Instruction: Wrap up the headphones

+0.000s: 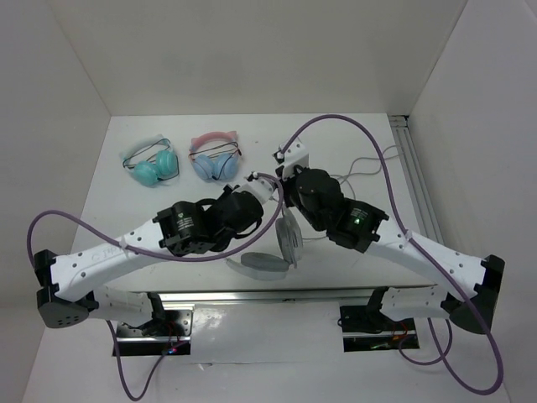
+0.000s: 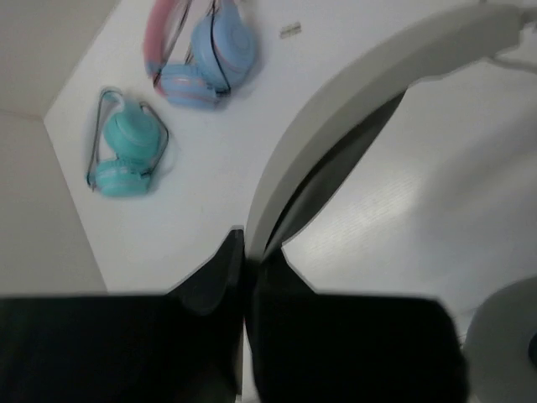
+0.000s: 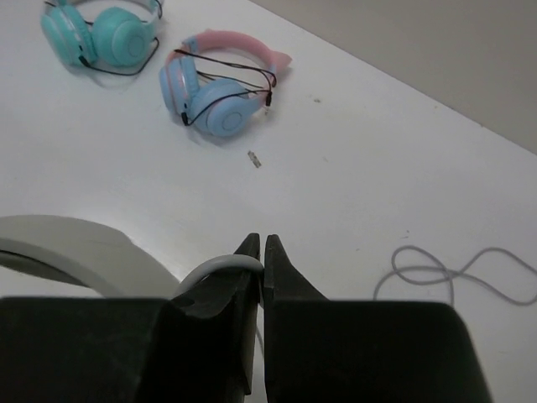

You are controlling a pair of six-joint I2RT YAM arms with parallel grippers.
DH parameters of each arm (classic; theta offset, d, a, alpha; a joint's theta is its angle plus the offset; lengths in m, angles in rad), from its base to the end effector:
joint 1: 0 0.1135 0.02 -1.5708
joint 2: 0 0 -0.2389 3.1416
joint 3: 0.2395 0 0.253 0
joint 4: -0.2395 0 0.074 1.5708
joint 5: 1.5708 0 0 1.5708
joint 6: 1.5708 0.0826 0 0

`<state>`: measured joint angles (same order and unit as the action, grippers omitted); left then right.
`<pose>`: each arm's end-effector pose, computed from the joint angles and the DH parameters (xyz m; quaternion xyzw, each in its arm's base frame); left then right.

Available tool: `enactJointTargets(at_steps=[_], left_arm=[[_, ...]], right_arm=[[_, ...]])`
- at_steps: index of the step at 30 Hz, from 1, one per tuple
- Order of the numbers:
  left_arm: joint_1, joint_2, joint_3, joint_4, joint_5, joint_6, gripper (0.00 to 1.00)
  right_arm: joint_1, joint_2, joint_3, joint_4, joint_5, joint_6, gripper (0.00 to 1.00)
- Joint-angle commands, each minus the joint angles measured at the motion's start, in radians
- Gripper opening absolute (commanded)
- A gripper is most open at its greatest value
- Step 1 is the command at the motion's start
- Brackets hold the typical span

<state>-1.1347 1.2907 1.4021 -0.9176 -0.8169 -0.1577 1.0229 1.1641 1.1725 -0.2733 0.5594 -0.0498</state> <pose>0.1737 -0.2301 0.3359 0.2688 0.8214 0.0881 0.4952 0.1988 0.2416 0.3573 -0.2459 0.7419 0.0792 0.6187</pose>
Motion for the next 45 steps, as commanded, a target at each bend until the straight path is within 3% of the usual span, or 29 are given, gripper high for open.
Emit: enactJointTargets(at_steps=[1,7,12,18,19,23,28,32,40,45], left_arm=[[-0.007,-0.086,-0.017,0.132,0.148,0.049,0.00],[-0.007,-0.177,-0.037,0.201,0.300,0.099,0.00],[-0.007,-0.186,-0.014,0.177,0.280,0.089,0.00],[-0.007,-0.238,-0.005,0.236,0.327,0.089,0.00],[-0.007,-0.248,0.004,0.237,0.328,0.089,0.00],[-0.007,-0.266,0.029,0.246,0.369,0.067,0.00],[-0.007,-0.277,0.084,0.246,0.381,0.040,0.00],[-0.007,-0.298,0.129,0.267,0.329,-0.026,0.00],[-0.007,-0.429,0.107,0.420,0.181,-0.157,0.00],[-0.007,-0.416,0.176,0.395,-0.069,-0.248,0.00]], right_arm=[[-0.078,0.026,0.039,0.042,-0.097,0.008,0.00],[-0.196,0.075,0.059,0.022,-0.255,0.008,0.00],[-0.218,0.052,0.049,0.057,-0.355,0.033,0.00],[-0.274,0.032,0.006,0.092,-0.645,0.001,0.00],[-0.285,0.022,-0.011,0.109,-0.762,-0.013,0.02],[-0.334,0.011,-0.057,0.166,-0.967,-0.027,0.15],[-0.345,0.060,-0.092,0.255,-1.079,0.011,0.30],[-0.356,0.101,-0.166,0.428,-1.144,0.072,0.48],[-0.356,0.233,-0.346,0.775,-1.221,0.225,0.53],[-0.347,0.333,-0.431,0.920,-1.230,0.274,0.53]])
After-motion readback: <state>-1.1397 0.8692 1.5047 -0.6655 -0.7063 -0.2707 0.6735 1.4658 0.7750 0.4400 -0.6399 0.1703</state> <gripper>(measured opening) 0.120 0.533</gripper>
